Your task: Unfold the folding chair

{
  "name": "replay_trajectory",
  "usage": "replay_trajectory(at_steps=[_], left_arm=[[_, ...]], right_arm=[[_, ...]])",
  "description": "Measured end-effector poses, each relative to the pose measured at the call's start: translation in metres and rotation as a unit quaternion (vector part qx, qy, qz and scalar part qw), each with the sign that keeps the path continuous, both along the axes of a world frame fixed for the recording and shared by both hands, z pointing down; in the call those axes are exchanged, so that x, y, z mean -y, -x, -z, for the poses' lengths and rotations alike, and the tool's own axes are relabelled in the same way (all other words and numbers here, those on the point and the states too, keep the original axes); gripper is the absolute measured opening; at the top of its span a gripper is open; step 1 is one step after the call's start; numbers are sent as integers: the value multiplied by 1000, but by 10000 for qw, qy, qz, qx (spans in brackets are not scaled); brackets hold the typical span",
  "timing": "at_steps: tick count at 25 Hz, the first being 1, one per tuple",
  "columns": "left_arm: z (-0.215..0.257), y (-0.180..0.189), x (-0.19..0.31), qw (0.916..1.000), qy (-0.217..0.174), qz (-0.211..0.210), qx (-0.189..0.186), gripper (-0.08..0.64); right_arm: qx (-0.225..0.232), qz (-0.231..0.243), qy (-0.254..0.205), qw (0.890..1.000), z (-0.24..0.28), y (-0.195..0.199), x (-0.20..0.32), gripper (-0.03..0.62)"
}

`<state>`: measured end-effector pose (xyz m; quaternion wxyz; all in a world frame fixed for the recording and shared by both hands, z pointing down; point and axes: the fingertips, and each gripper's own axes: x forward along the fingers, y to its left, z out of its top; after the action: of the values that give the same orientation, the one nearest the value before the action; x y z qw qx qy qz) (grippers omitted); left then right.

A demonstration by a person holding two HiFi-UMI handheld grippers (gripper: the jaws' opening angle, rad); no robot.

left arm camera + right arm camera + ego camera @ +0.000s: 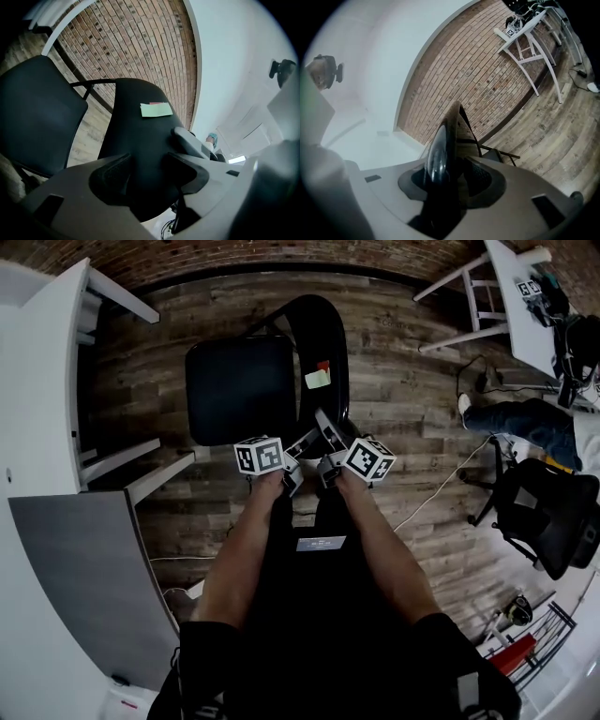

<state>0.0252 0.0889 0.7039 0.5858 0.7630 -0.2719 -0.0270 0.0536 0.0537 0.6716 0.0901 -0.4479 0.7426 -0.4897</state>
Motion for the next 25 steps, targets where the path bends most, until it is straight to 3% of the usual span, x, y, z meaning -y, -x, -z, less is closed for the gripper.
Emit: replay_trajectory(at_steps=[12,19,25], left_arm=[[10,-21,0,9984,-69,-553,-39,212],[13,-26,4,9949,-236,-980,38,196],[12,-26,8,9966,-259,-776,-39,196]], right_arm=[[-195,-411,10,9990,1,-20,-2,149],[162,-896,44,9958,2,-27,-1,163],[102,-744,89,9971,0,-28,3,161]])
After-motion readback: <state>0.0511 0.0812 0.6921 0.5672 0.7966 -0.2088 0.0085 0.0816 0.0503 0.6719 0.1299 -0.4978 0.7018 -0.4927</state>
